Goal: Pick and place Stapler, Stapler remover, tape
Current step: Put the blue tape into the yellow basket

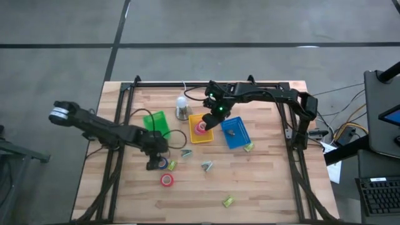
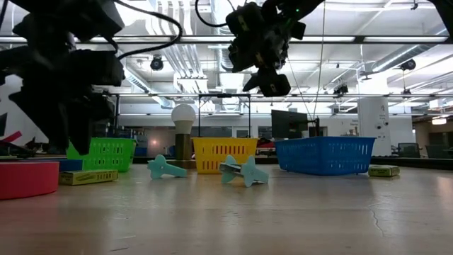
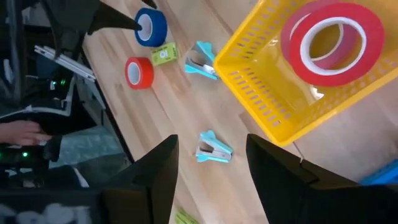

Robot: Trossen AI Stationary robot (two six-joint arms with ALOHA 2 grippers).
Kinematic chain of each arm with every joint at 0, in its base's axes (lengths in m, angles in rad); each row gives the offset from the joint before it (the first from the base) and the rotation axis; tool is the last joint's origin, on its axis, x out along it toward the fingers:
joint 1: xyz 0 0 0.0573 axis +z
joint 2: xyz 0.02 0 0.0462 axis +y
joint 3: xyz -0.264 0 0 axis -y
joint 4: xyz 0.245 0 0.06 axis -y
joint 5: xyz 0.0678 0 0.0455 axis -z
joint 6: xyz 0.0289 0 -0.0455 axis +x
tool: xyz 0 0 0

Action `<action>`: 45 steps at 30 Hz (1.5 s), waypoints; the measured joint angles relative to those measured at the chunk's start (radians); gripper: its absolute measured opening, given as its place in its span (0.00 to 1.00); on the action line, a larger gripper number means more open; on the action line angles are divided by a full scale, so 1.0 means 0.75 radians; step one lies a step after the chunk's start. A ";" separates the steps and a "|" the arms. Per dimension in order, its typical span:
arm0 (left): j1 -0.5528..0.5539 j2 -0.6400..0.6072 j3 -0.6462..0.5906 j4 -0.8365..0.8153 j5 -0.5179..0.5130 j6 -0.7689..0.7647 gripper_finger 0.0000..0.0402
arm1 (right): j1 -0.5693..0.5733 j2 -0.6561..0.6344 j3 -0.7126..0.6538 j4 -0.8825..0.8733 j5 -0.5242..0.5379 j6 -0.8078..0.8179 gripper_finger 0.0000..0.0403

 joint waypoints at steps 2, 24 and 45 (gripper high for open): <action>-0.008 0.033 0.019 0.003 -0.011 0.048 0.51 | 0.000 0.000 0.000 0.000 0.007 0.000 0.45; -0.003 0.156 0.153 -0.121 0.007 0.149 0.09 | -0.001 -0.004 0.000 -0.009 0.015 -0.019 0.43; 0.321 0.239 0.554 0.238 -0.545 0.301 0.12 | -0.006 -0.291 -0.003 -0.213 0.451 -0.043 0.31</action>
